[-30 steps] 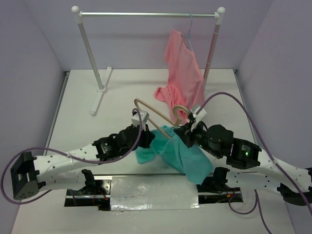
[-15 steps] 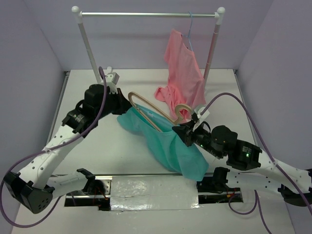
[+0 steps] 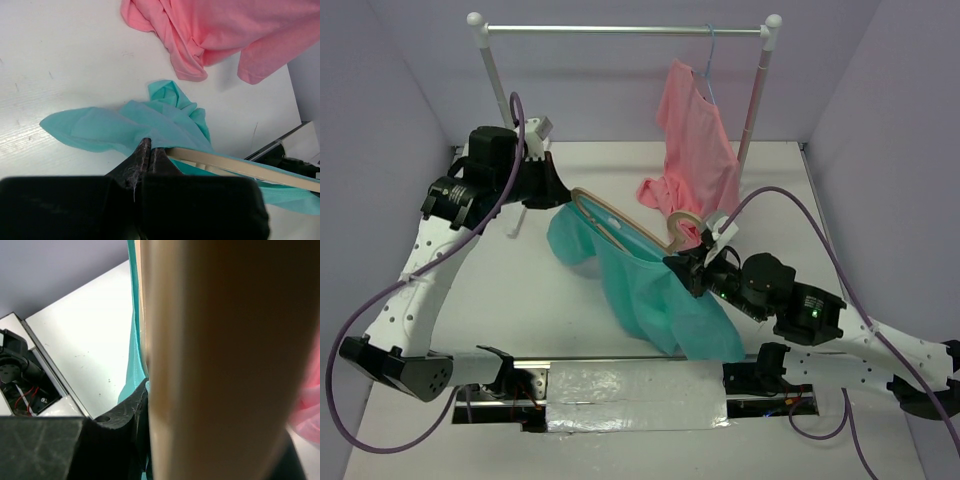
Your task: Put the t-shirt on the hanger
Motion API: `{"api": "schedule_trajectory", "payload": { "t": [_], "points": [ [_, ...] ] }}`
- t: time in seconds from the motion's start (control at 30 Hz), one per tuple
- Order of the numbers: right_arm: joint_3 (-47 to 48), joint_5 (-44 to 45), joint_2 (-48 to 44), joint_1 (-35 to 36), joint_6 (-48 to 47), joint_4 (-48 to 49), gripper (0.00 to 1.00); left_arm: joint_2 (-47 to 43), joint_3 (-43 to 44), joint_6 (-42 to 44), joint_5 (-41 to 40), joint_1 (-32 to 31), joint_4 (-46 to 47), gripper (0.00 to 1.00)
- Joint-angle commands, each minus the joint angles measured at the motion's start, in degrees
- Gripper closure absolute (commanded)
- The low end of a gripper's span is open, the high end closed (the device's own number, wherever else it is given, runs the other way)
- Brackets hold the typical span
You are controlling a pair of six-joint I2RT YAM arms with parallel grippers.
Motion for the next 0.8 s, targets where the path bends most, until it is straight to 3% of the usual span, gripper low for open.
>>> {"api": "schedule_trajectory", "payload": {
  "t": [0.0,0.3,0.6,0.77],
  "points": [
    [1.27,0.73,0.29,-0.05,-1.91,-9.82,1.0,-0.11,6.29,4.21,-5.7,3.67,1.63,1.0],
    [4.16,-1.72,5.82,-0.05,-1.56,-10.17,1.0,-3.88,3.31,6.05,-0.49,3.5,2.16,1.0],
    [3.03,-4.89,8.55,-0.05,-1.91,-12.37,1.0,-0.21,9.62,8.96,-11.21,3.59,-2.85,1.0],
    [3.21,-4.63,8.38,0.12,-1.21,-13.69,1.0,1.22,10.17,8.26,-8.61,3.59,-1.99,1.0]
  ]
}}
